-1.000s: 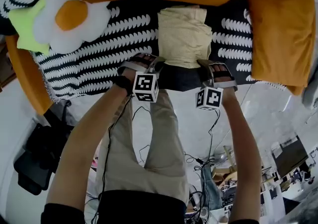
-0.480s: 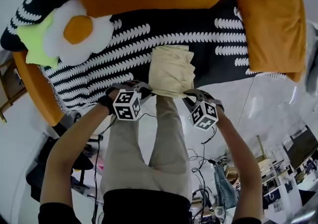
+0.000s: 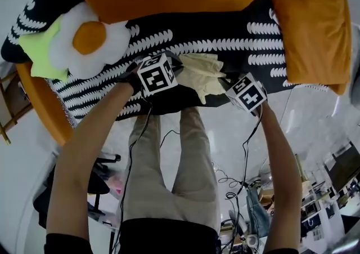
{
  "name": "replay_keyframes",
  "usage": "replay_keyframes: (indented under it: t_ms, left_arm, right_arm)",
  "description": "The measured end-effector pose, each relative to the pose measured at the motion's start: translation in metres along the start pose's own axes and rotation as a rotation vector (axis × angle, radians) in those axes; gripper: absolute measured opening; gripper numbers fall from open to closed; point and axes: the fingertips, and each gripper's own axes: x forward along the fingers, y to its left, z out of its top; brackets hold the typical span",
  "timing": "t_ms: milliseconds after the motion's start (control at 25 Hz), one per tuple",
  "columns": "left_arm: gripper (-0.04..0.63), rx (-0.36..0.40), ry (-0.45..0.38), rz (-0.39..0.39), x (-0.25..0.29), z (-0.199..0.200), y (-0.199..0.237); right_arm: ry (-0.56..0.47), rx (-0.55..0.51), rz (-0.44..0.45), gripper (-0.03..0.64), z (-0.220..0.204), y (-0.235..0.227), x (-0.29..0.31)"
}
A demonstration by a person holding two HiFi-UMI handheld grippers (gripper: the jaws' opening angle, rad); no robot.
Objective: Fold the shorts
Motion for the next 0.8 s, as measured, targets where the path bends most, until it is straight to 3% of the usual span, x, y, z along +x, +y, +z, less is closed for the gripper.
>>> replay_keyframes:
  t_ms: [120, 240, 280, 360, 440, 520, 640, 720, 800]
  left_arm:
    - [0.026, -0.073, 0.034, 0.028, 0.012, -0.007, 0.024]
    - [0.026, -0.117, 0.056, 0.055, 0.016, -0.012, 0.038]
    - [0.026, -0.126, 0.061, 0.056, 0.016, -0.012, 0.039]
    - [0.028, -0.133, 0.064, 0.049, 0.016, -0.009, 0.038]
    - [0.026, -0.134, 0.057, 0.041, 0.017, -0.003, 0.038]
    - [0.027, -0.148, 0.057, 0.040, 0.021, -0.001, 0.040]
    - [0.029, -0.150, 0.054, 0.050, 0.021, 0.004, 0.047]
    - [0.059, -0.149, 0.059, 0.087, 0.007, -0.016, 0.064]
    - [0.121, -0.128, 0.053, 0.124, -0.023, -0.057, 0.089]
  right_arm:
    - [0.012, 0.020, -0.084, 0.081, 0.013, -0.027, 0.018]
    - [-0.061, 0.004, -0.304, 0.215, 0.028, -0.056, 0.007]
    - [-0.113, 0.001, -0.384, 0.232, 0.032, -0.060, -0.005]
    - [-0.206, -0.012, -0.482, 0.196, 0.036, -0.050, -0.030]
    - [-0.233, -0.018, -0.429, 0.091, 0.028, -0.015, -0.035]
    - [-0.233, 0.024, -0.304, 0.068, 0.018, 0.026, -0.025]
    - [-0.256, 0.076, -0.233, 0.169, 0.024, 0.062, -0.009]
    - [-0.256, 0.039, -0.269, 0.238, 0.051, 0.072, 0.009]
    - [-0.236, -0.020, -0.309, 0.256, 0.093, 0.083, 0.034]
